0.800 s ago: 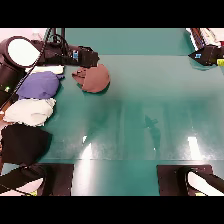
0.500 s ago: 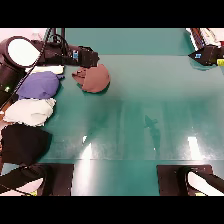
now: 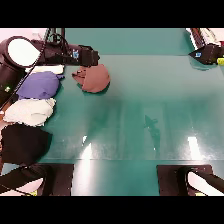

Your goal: Fold the shirts.

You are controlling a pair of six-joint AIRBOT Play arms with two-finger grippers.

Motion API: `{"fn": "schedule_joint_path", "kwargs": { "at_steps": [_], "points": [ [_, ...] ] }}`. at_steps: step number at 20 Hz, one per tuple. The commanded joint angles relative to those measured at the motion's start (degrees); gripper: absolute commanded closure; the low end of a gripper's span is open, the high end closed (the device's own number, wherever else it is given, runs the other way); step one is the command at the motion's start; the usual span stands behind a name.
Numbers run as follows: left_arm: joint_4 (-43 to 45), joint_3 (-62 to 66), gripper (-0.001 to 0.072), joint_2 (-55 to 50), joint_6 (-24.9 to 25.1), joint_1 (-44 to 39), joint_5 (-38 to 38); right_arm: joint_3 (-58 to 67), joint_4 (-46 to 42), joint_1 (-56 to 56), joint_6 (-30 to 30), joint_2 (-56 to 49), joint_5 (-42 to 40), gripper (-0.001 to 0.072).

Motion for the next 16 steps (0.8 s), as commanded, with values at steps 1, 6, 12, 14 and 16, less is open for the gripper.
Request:
{"fn": "schedule_joint_path", "kwargs": {
  "at_steps": [1, 6, 12, 14, 16],
  "points": [
    [7.9, -0.1, 0.0161, -1.1, -0.3, 0.2, 6.4, 0.1, 0.5, 0.3, 0.0, 0.0, -2.6, 0.0696],
    [24.6, -0.1, 0.0094, -13.1, -12.5, 3.5, 6.8, 0.0, 0.5, 0.3, 0.0, 0.0, -2.1, 0.0695],
    [7.0, 0.1, 0.0094, -27.3, -7.8, 11.2, 13.7, 0.0, 0.4, 0.3, 0.0, 0.0, 0.2, 0.0696],
    [2.6, 0.2, 0.0095, -28.6, -2.8, 11.1, 15.7, 0.0, 0.4, 0.3, 0.0, 0.0, 0.1, 0.0696],
    [0.1, 0.2, 0.0099, -29.1, -1.1, 11.1, 16.6, 0.0, 0.4, 0.3, 0.0, 0.0, 0.1, 0.0696]
  ]
}}
